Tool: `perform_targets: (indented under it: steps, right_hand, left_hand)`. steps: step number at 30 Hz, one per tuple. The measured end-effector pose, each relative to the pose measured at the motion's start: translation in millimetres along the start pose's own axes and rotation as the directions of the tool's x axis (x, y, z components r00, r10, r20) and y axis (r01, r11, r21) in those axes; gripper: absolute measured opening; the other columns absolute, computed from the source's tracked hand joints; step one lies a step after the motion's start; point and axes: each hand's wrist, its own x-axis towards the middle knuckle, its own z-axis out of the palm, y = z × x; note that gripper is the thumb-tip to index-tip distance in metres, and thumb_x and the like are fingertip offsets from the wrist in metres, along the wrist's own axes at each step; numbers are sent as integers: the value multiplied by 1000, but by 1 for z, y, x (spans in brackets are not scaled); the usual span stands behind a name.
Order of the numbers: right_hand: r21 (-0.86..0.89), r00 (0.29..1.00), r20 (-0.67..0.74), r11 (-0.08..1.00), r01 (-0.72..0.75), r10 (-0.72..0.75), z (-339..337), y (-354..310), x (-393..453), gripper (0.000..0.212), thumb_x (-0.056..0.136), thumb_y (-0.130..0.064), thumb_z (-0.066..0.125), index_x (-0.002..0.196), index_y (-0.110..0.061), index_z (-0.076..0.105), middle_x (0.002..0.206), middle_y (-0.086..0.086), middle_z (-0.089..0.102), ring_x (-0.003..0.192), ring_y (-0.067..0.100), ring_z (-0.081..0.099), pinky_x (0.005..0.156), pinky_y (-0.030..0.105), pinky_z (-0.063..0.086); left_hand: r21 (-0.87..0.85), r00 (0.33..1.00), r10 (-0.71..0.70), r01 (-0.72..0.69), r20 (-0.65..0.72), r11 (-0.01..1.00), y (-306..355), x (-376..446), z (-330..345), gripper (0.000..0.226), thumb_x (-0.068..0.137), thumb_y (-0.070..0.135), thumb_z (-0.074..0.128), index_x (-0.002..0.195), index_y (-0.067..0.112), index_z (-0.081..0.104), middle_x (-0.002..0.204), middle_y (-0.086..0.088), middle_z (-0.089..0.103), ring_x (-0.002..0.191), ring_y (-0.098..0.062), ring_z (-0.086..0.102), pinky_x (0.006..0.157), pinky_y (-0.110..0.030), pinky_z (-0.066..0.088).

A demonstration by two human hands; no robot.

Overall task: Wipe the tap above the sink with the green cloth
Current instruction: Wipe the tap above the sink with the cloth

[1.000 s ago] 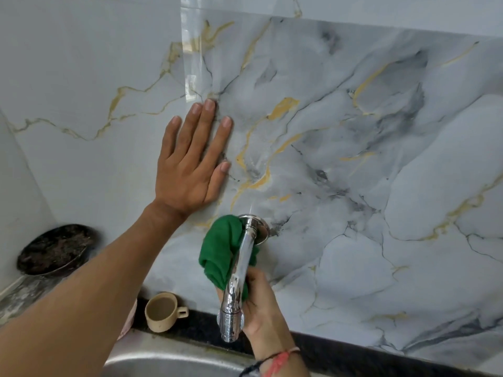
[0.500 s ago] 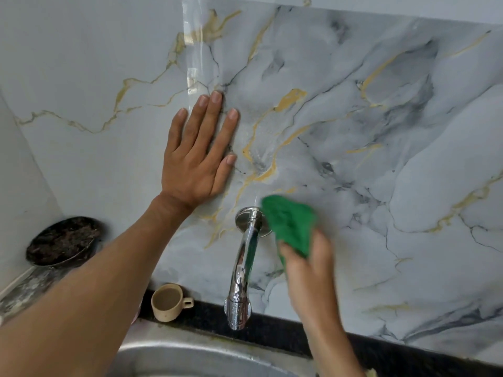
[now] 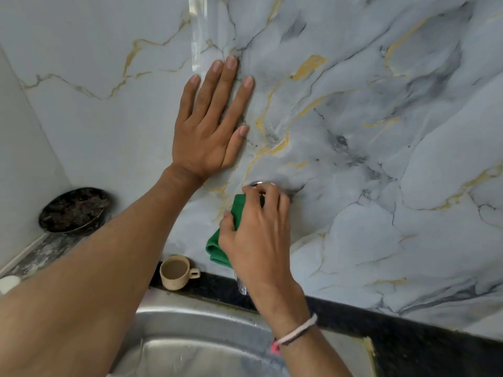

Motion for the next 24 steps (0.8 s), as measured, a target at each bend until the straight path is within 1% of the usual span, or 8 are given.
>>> perform_targets:
  steps: [7,11,12,13,14,16,19,24]
  right_hand:
    - [-6,980,-106,986,168,-167,22,12,-67,95,76,-29,80,156,-6,35,165,21,30,154,40,25,112,54,48]
    - [443,987,-124,885,144,-98,33,45,-106,87,65,-12,88,146,-12,54,157,23,44,146,20,45,113,30,48]
    - [630,991,-110,776,12,74,31,54,-113,78,62,-15,88,137,-18,65,148,20,51,130,9,59,104,22,53]
    - [826,941,-17,535,-177,337,25,59,-114,62,62,-16,86,123,-23,75,136,21,57,105,5,71,87,20,59]
    - [922,793,192,171,-348,578,22,66,-109,40,67,-17,81,106,-24,82,127,30,59,82,10,74,68,26,63]
    - [698,496,715,-480,-531,492,19,82,-90,19,89,-24,64,83,-12,77,109,40,66,69,30,71,56,39,62]
    - [501,447,860,-572,-649,246,24,92,-51,51,99,-44,50,79,-2,70,78,24,74,67,36,74,62,51,65]
    - [387,547,824,-558,-734,-148,35,69,2,62,93,-57,52,121,-7,75,126,22,72,121,44,66,109,68,43]
  left_hand:
    - [27,1000,-14,15,-13,1000,1,1,0,64,105,38,27,164,12,35,163,-24,45,155,-37,37,130,-50,29]
    - [22,1000,-15,15,-17,1000,1,0,1,65,105,38,25,166,13,30,163,-23,44,155,-36,35,131,-49,26]
    - [24,1000,-11,11,-17,1000,1,-1,1,65,105,38,25,166,13,28,164,-23,43,156,-36,35,132,-48,24]
    - [26,1000,-8,8,-16,1000,0,-3,2,65,106,38,25,166,13,28,165,-23,42,156,-36,34,134,-46,20]
    - [29,1000,-6,6,-13,1000,0,-4,3,65,106,38,25,166,13,28,165,-23,42,157,-36,32,136,-44,15]
    - [35,1000,1,0,-18,999,-1,-3,4,65,106,38,25,166,14,27,166,-22,40,158,-35,29,138,-42,8]
    - [28,1000,-4,5,-19,1000,-1,-2,6,65,107,38,25,167,15,26,167,-21,38,163,-33,23,138,-41,7]
    - [12,1000,-19,19,-17,1000,-2,-4,5,65,106,37,29,167,14,27,167,-22,38,164,-25,12,137,-43,11]
